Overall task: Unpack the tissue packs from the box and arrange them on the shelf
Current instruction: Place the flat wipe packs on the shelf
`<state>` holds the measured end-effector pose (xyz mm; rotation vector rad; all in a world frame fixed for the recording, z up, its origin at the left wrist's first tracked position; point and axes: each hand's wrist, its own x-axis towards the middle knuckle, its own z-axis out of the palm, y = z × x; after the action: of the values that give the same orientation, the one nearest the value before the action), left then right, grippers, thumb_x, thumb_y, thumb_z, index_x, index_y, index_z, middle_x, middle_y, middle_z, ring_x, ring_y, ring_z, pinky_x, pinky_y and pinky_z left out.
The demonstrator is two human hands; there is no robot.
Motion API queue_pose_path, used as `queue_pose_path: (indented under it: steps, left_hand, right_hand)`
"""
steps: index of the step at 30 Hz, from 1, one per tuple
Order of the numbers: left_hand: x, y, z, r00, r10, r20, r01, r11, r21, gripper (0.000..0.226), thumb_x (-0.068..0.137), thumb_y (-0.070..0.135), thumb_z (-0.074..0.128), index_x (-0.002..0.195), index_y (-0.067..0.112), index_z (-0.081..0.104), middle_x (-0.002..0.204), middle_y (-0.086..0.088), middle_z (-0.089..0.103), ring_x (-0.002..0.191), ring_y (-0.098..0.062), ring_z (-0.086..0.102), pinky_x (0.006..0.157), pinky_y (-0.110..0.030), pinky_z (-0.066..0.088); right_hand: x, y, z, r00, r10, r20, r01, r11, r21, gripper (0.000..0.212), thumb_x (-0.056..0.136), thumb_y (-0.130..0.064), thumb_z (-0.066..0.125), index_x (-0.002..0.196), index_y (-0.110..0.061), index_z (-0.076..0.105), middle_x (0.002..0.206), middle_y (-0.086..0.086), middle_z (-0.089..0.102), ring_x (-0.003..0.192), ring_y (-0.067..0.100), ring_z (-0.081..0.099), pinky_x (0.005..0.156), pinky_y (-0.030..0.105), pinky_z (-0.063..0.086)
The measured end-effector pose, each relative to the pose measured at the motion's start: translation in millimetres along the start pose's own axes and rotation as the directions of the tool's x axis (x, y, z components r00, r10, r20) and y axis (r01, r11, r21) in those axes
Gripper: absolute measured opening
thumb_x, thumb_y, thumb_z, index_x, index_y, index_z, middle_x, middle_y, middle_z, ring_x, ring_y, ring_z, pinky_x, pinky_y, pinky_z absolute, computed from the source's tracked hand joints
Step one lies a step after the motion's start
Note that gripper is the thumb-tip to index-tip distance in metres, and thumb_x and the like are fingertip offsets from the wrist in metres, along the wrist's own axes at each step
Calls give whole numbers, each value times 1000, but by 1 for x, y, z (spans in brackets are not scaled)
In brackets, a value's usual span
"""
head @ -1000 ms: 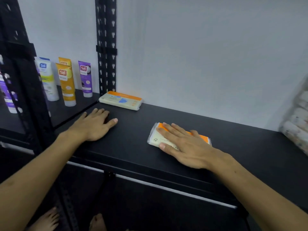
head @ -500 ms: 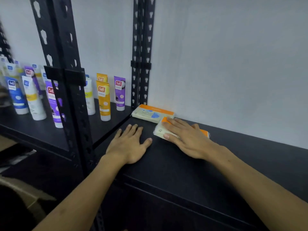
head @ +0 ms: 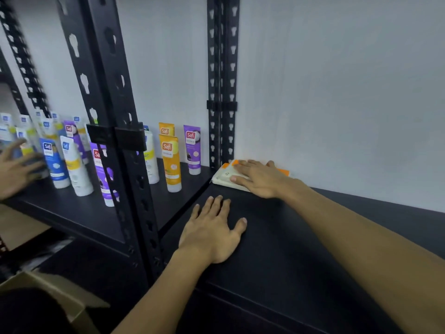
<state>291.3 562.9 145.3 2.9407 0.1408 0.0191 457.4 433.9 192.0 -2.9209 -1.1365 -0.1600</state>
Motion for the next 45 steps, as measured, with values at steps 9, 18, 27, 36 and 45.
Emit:
queue_pose_path:
  steps: [9,18,27,36,45]
  left_hand:
    - [3,-1,3,1000,8,-4,-8,1000,0,76,101,66,14,163,25,1,170,7,-9,155,-9,-15,127,-40,-7]
    - [3,-2,2,1000,2,-5,-2,1000,-11,76,100,67,15,163,26,1,171,7,-8,155,-10,-14,127,-39,-7]
    - [2,0,-1,1000,7,7,-7,999,-34,77,100,67,17,163,26,3,171,7,-5,156,-10,-11,128,-40,-4]
    - [0,1,-4,1000,-14,3,14,999,-39,77,100,68,23,164,25,10,171,6,1,157,-12,-3,128,-39,-1]
    - [-19,8,-13,996,-38,-84,31,996,-80,74,99,67,35,157,21,35,165,-3,30,151,-25,29,122,-44,25]
  right_hand:
    - [29,-1,12,997,-65,-48,59,991,-123,69,101,-65,15,160,-29,18,169,-6,13,155,21,9,120,51,15]
    - [27,-1,-5,995,-50,-87,50,999,5,80,98,-72,17,162,-26,6,169,-4,7,155,16,14,123,44,17]
    - [-81,43,9,931,290,-222,-223,933,283,63,104,-56,20,156,-20,30,157,5,43,143,25,39,117,45,28]
    - [-198,85,26,887,458,49,-456,858,237,59,106,-51,33,157,-23,32,166,-3,23,154,17,19,124,42,18]
    - [-289,19,13,854,515,-70,-489,842,228,44,107,-34,33,147,-21,48,157,2,42,148,22,32,118,41,25]
